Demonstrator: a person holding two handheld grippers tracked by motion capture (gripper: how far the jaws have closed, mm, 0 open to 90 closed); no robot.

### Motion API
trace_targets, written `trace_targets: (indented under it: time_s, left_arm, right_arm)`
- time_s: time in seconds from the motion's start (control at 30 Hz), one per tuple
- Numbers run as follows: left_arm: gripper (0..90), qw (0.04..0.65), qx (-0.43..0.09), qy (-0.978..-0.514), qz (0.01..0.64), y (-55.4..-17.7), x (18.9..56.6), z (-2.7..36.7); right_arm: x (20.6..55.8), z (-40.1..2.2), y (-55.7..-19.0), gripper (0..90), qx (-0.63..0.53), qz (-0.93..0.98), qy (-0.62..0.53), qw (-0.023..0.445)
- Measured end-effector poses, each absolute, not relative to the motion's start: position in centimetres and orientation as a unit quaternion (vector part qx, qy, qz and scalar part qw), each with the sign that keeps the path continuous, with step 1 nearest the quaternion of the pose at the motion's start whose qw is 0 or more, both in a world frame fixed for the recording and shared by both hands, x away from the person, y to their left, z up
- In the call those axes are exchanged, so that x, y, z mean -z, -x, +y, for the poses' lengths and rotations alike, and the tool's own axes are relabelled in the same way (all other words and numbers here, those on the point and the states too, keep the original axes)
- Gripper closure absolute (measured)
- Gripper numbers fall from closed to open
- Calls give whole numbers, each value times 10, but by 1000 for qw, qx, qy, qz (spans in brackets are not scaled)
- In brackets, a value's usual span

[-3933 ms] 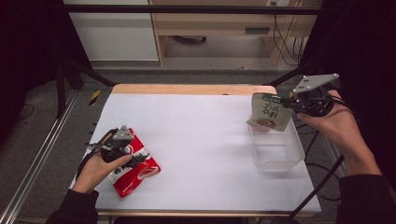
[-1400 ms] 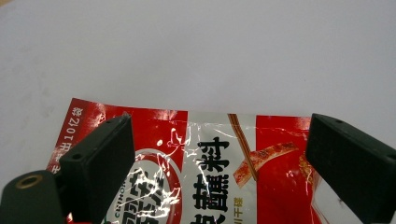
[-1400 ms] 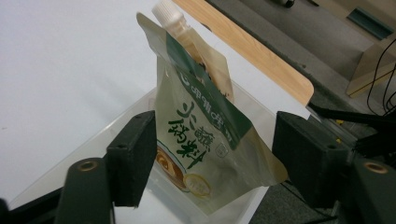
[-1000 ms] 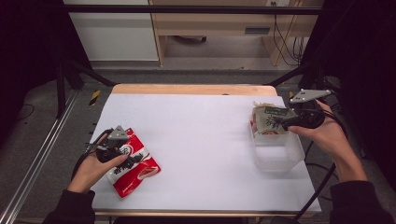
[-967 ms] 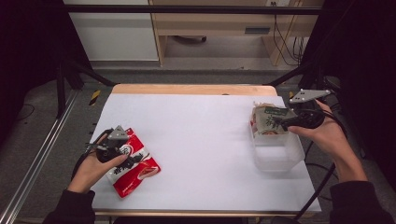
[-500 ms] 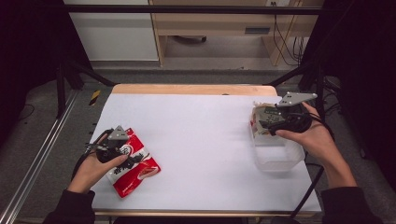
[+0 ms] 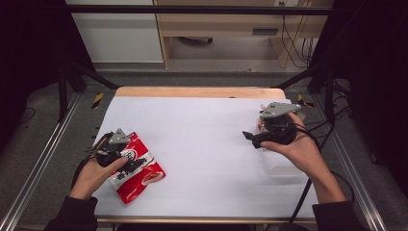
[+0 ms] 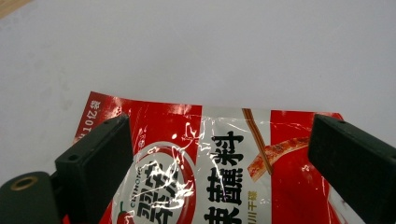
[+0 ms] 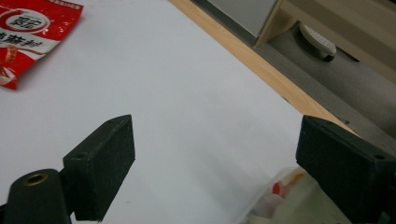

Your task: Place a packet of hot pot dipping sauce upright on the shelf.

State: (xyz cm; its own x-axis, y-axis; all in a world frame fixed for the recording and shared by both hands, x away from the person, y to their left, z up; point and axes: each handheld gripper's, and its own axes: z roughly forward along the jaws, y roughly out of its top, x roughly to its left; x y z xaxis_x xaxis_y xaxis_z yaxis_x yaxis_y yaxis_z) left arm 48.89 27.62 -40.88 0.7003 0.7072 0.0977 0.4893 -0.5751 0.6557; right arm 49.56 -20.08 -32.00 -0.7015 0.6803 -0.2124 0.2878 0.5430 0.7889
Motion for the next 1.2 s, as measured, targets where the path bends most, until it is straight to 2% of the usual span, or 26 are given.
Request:
trace_targets:
  time_s: [0.5, 0.7, 1.2]
  left_arm:
    - [70, 285, -170, -875, 352, -486, 410, 283]
    - [66, 284, -174, -872, 359, -484, 407, 289]
    - [65, 275, -187, -862, 383, -474, 403, 316]
  right_arm:
    - [357, -128, -487, 131, -393, 851, -274, 216]
    - [372, -114, -486, 163, -391, 851, -284, 205]
    - [425, -88, -479, 107, -388, 849, -301, 196]
